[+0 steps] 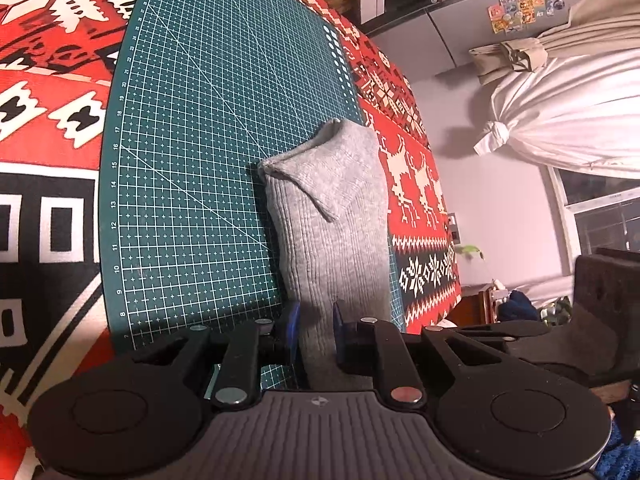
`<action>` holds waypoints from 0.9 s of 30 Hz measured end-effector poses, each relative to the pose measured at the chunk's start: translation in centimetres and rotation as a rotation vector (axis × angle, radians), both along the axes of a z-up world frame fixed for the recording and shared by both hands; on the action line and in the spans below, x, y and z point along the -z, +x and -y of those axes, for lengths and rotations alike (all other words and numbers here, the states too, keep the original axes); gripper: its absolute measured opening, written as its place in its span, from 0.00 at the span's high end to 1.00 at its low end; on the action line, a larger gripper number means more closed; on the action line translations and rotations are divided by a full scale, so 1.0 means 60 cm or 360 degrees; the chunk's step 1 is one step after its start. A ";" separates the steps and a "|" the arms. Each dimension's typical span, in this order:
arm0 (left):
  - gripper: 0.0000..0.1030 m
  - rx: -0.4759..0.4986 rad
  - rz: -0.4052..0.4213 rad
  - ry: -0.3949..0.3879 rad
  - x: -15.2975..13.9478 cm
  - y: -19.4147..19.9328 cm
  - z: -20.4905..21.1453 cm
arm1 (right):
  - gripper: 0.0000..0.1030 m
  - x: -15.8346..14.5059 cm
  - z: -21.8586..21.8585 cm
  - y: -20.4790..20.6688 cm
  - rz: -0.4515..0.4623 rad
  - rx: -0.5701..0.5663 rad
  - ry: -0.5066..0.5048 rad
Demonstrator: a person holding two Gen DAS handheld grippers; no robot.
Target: Fold clothes
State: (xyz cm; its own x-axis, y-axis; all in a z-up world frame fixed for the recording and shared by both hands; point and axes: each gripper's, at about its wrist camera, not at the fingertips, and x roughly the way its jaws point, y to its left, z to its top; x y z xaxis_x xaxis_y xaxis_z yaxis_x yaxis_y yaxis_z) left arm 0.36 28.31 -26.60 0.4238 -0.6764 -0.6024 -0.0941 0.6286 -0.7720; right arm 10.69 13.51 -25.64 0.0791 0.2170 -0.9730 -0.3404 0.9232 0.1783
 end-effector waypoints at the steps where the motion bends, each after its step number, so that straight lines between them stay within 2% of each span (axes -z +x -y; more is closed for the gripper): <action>1: 0.85 0.0002 -0.0002 0.0000 0.000 0.000 0.000 | 0.96 0.000 0.001 0.001 0.0002 0.0002 0.0007; 10: 0.85 0.0052 -0.0029 -0.0025 0.002 -0.006 0.009 | 0.95 -0.025 0.017 -0.006 -0.0093 0.0044 0.0019; 16: 0.85 0.0099 -0.0054 -0.0045 0.001 -0.013 0.021 | 0.97 0.004 0.019 -0.005 -0.0124 0.0077 0.0031; 22: 0.85 0.0157 -0.0125 0.0007 0.010 -0.007 0.035 | 0.97 0.012 0.024 -0.004 -0.0130 0.0110 0.0068; 27: 0.85 0.0195 -0.0146 0.0021 0.012 -0.010 0.044 | 0.96 -0.011 0.023 -0.004 -0.0137 0.0138 0.0047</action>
State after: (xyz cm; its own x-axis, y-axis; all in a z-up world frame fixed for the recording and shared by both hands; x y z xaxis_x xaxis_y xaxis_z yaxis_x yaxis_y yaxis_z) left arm -0.25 25.66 -27.35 0.2813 -0.7113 -0.6442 -0.0860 0.6499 -0.7551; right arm 10.44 12.14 -25.01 0.0152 0.2419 -0.9702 -0.2418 0.9424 0.2311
